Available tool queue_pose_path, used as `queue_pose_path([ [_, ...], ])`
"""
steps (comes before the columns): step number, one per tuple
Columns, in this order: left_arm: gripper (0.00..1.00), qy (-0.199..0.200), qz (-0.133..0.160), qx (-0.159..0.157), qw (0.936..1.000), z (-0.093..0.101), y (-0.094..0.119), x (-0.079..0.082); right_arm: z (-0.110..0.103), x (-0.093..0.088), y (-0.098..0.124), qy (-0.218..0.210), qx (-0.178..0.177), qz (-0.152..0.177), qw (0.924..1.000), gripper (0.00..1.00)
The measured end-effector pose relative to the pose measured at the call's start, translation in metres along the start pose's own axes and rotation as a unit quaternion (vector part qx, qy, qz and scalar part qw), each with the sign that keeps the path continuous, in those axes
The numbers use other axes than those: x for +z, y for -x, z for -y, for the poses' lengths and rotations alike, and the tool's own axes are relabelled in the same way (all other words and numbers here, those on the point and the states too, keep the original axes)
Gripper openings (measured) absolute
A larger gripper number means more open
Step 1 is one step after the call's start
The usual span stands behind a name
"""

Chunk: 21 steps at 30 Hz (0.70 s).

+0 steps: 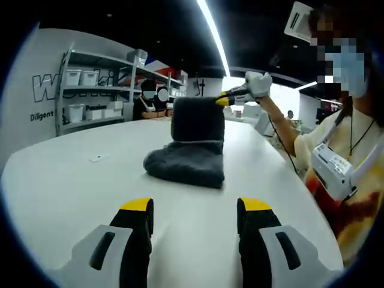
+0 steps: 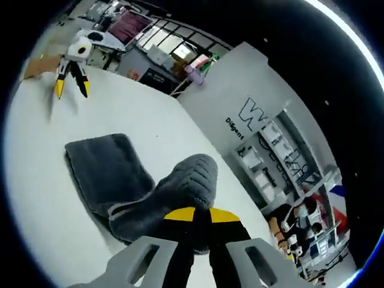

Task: Fold the towel on the table until its edges align and the towel forms a compact rectangular stack.

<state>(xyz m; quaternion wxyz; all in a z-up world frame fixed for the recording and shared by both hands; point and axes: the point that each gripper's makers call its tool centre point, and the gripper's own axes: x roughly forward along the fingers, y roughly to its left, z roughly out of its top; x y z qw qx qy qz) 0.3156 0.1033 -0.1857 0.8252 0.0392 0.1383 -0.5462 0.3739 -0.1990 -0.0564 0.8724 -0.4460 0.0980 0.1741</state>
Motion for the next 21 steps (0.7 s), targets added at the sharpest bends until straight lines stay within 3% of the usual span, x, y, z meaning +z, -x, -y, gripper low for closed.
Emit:
queue_pose_path([
  [6, 0.55, 0.0, -0.004, -0.002, 1.0, 0.001, 0.0, -0.002, -0.02, 0.039, -0.002, 0.046, -0.009, 0.008, 0.9989, 0.02],
  [10, 0.55, -0.001, -0.004, -0.003, 1.0, 0.003, -0.001, -0.003, -0.044, 0.06, -0.006, 0.069, 0.001, 0.01, 0.9976, 0.02],
  [16, 0.55, -0.001, -0.003, -0.004, 1.0, 0.003, 0.0, -0.002, -0.083, 0.09, -0.011, 0.073, 0.035, 0.034, 0.9961, 0.02],
  [17, 0.55, -0.001, -0.003, -0.004, 1.0, 0.003, 0.0, -0.003, -0.098, 0.098, -0.014, 0.076, 0.052, 0.039, 0.995, 0.02],
  [21, 0.55, -0.003, -0.005, -0.004, 1.0, 0.004, 0.0, -0.004, -0.131, 0.103, -0.025, 0.079, 0.095, 0.044, 0.9914, 0.01],
])
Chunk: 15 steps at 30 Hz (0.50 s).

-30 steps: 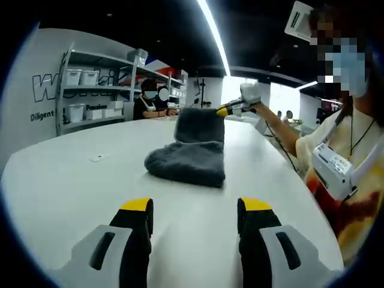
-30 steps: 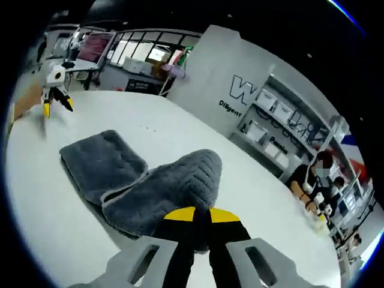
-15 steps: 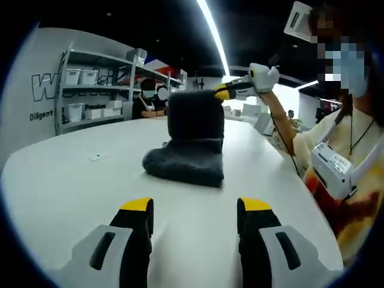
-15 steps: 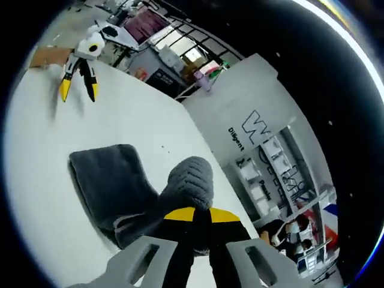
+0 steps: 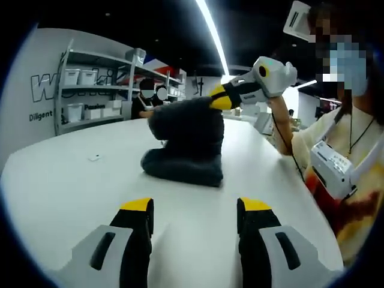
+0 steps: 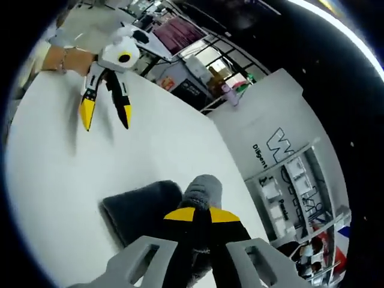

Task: Fold the towel on the table until its edges align and the towel forms a compact rectangular stack.

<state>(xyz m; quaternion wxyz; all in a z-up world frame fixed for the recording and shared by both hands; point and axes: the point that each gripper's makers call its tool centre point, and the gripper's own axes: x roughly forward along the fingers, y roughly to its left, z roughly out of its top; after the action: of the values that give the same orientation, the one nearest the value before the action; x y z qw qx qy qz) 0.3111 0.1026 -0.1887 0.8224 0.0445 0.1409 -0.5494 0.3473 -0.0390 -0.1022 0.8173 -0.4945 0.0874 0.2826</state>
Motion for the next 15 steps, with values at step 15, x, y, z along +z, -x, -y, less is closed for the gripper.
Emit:
queue_pose_path([
  [15, 0.55, 0.002, 0.003, -0.004, 1.0, 0.0, 0.001, 0.001, -0.082, -0.003, -0.044, -0.031, 0.118, 0.017, 0.9924, 0.02],
])
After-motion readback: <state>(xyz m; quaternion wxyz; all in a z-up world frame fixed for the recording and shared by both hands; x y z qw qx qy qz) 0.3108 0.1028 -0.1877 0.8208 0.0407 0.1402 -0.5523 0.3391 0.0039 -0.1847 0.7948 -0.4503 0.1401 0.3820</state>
